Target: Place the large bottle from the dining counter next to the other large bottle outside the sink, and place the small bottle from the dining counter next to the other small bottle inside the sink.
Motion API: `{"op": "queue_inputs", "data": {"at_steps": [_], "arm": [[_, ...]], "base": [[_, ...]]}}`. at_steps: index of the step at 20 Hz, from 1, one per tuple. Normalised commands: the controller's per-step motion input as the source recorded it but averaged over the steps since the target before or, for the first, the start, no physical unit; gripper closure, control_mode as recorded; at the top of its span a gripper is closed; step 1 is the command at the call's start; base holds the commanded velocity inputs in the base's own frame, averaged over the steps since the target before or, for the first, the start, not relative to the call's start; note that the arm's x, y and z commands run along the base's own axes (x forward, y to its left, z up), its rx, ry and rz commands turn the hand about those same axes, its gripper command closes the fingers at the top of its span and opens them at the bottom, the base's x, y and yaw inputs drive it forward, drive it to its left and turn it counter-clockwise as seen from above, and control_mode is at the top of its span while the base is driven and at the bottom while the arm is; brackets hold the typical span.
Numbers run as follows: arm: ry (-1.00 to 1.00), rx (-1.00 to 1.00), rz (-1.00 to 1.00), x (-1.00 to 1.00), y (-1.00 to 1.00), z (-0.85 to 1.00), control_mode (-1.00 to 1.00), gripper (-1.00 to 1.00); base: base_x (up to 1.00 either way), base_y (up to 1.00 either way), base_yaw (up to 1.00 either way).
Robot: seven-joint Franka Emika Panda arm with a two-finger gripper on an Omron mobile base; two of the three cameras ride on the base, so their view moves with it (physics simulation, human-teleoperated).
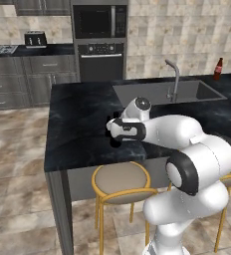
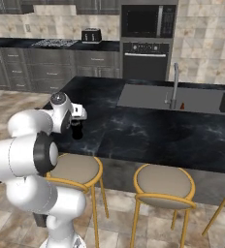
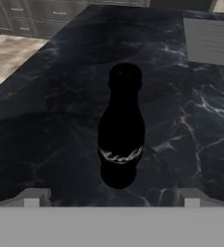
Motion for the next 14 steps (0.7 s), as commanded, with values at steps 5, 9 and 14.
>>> {"op": "queue_inputs", "data": {"at_steps": [5,9,14], "arm": [[0.00,0.00,0.00,0.17,0.01,-0.08,-1.00,-1.00],[0.00,0.00,0.00,0.18,0.00,-0.06,-1.00,-1.00],[0.00,0.01,0.00,0.20,0.01,-0.05,-1.00,-1.00]], "base": [[0.00,0.00,0.00],[0.00,0.00,0.00],[0.00,0.00,0.00]]}}
